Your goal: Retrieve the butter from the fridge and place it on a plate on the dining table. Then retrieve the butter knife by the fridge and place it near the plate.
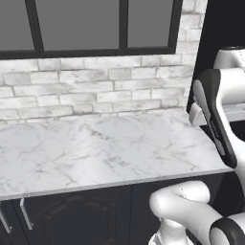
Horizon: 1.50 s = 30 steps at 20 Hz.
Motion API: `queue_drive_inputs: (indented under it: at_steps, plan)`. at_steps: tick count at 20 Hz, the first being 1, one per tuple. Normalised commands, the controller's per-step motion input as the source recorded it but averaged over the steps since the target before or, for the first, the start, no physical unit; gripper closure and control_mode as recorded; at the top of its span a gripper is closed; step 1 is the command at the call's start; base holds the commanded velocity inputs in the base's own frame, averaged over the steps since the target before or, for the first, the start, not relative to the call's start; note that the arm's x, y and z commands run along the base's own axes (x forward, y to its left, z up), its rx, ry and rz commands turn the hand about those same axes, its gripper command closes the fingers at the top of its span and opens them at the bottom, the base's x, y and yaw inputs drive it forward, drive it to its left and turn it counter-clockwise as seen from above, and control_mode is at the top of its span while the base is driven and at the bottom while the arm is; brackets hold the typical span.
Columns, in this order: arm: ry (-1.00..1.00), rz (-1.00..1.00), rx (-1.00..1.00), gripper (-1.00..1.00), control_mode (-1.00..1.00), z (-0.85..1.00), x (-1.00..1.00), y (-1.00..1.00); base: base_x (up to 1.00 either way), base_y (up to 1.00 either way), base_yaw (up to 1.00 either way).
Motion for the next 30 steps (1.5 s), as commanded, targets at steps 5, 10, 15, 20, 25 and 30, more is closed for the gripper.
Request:
queue_drive_inputs:
  at_steps: [5,10,15,20,25,30]
  plan:
    - [0.00,0.00,0.00,1.00,-1.00,0.00,-0.05,0.00,0.00,0.00,0.00]
    - [0.00,0.00,0.00,1.00,1.00,0.00,0.00,0.00,-0.80,0.02,-0.01]
    - [0.00,0.00,0.00,1.00,1.00,0.00,0.00,0.00,-1.00,0.01,-0.17]
    - [0.00,0.00,0.00,1.00,1.00,0.00,0.00,0.00,-0.59,0.27,-0.63]
    - [0.00,0.00,0.00,1.00,1.00,0.00,0.00,0.00,-0.45,0.49,-0.78]
    - [0.00,0.00,0.00,1.00,1.00,0.00,0.00,0.00,-0.52,0.31,-0.80]
